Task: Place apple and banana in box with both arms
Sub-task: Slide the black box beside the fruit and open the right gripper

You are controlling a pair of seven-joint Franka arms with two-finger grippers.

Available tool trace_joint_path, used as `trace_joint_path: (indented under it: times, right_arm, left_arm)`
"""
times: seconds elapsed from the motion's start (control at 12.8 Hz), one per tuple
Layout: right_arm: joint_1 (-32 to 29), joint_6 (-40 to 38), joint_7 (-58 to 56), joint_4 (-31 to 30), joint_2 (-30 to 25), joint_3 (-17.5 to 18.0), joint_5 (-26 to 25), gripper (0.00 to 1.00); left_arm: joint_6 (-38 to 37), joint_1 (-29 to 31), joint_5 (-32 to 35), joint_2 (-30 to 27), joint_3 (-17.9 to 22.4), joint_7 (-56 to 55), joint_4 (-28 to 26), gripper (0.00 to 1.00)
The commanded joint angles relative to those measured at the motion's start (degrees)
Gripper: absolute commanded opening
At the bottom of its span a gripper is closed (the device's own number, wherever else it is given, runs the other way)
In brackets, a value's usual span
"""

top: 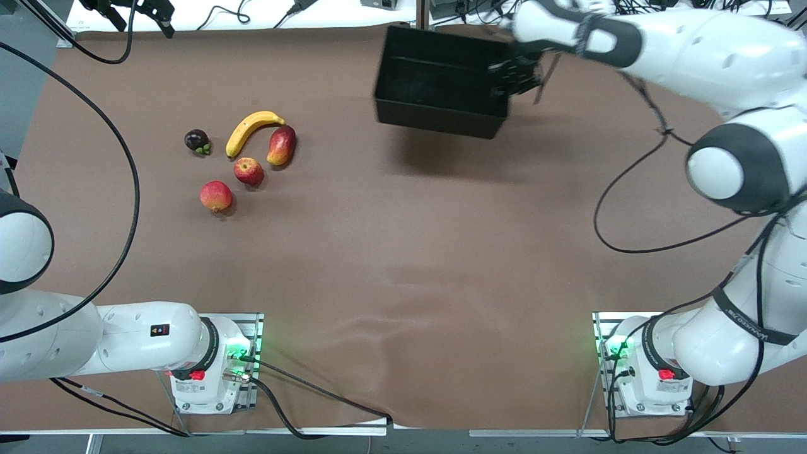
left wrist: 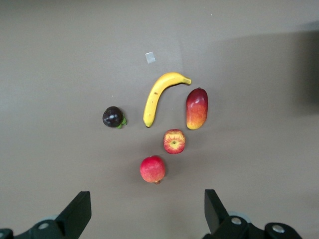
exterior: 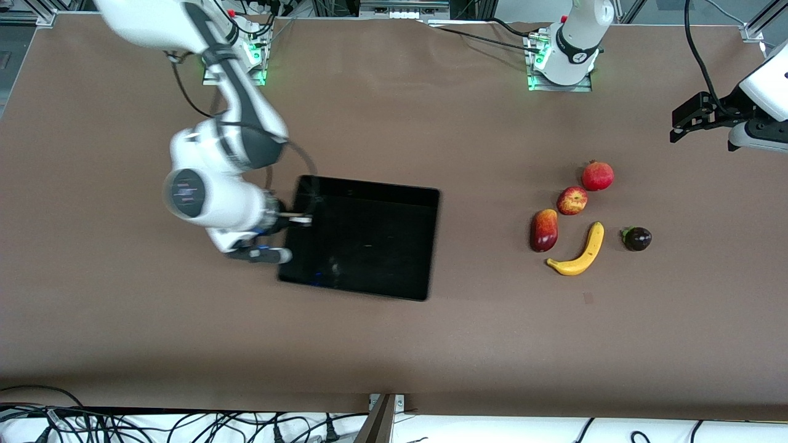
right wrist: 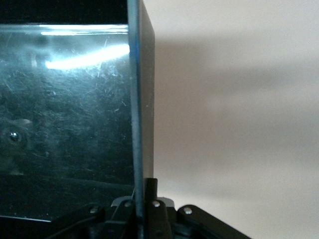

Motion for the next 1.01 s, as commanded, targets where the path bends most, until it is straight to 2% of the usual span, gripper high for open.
trace_joint_path:
  times: [0.0, 0.23, 0.31, 0.39, 0.55, 0.62, 0.7, 0.94]
  right_arm:
    - [7.64, 1.12, 11.18, 9.73, 6.92, -0.67, 1.4, 0.0]
    - [13.46, 3.77, 14.82, 10.81, 11.32, -1.02, -1.14, 0.0]
    - [15.82, 3.77, 14.39, 10.81, 11.95, -1.11, -4.98, 0.0]
    - [16.88, 3.94, 14.82, 10.72, 12.3, -1.11, -6.41, 0.0]
    - [17.16, 5.51, 14.91, 10.72, 13.09, -1.02, -5.73, 0.0]
    - [17.33, 6.66, 14.73, 10.72, 13.27, -1.02, -5.72, 0.05]
    - [17.33, 6.84, 14.3, 10.72, 13.27, -1.02, -6.25, 0.99]
    - [14.28, 6.06, 12.98, 11.16, 9.95, -1.19, -5.73, 1.0]
  left_arm:
    - [-1.28, 0.14, -1.08, 0.27, -0.01, -0.21, 1.55, 1.0]
    - [-1.27, 0.14, -0.99, 0.36, -0.01, -0.21, 1.99, 1.0]
    - [-1.36, 0.14, -1.08, 0.36, 0.07, -0.3, 2.08, 1.0]
    - [-1.28, 0.14, -0.73, 0.53, 0.07, -0.12, 2.08, 1.0]
    - [-1.28, 0.23, -0.64, 0.71, 0.25, -0.12, 2.08, 1.0]
    - [-1.36, 0.31, -0.64, 0.62, 0.68, -0.12, 2.08, 1.0]
    - [-1.36, 0.4, -0.73, 0.45, 1.12, -0.12, 2.16, 1.0]
    - [-1.1, 0.4, -1.25, 0.79, 1.57, -0.21, 2.17, 1.0]
